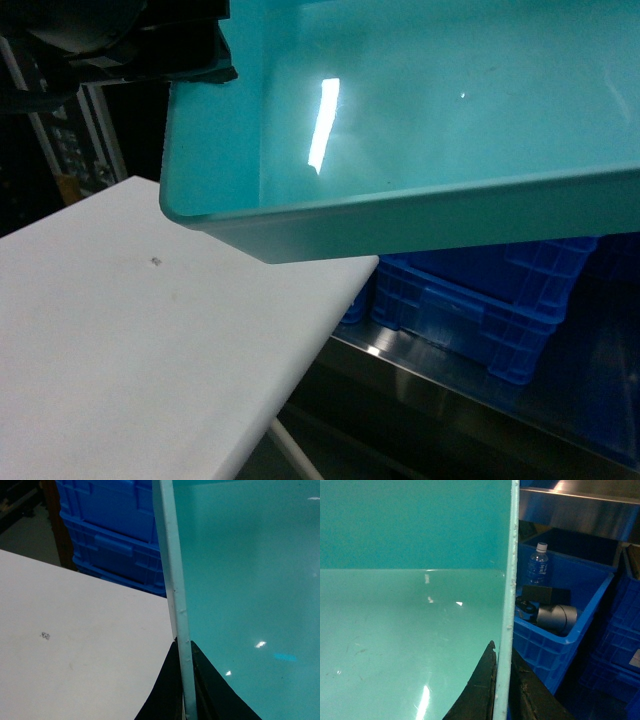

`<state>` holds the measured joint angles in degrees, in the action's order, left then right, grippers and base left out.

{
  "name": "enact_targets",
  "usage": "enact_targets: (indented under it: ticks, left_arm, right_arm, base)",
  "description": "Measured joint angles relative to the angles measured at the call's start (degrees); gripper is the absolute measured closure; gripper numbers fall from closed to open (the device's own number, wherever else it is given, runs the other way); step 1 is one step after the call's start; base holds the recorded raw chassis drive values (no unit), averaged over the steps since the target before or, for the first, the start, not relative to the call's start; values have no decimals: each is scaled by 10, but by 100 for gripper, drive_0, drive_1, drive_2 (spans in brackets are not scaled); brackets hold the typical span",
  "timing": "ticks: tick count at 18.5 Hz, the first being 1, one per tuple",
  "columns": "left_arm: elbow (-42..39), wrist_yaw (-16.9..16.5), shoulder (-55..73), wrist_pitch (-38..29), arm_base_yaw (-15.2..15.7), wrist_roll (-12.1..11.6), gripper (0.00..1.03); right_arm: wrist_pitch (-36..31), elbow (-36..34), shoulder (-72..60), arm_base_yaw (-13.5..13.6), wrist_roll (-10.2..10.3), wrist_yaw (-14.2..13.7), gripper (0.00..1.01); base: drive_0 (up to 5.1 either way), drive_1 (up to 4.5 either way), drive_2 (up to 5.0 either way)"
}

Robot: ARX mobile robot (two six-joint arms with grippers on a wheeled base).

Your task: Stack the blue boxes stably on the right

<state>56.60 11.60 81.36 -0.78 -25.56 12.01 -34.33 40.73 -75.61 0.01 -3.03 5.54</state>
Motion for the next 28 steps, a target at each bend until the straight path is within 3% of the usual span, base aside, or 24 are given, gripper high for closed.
enact_targets:
  ticks: [28]
  left_arm:
    - [0, 2, -1, -2, -6, 0, 101]
  right_arm:
    - [4, 0, 0, -6, 0, -5, 95]
  base:
    - [258, -401, -401]
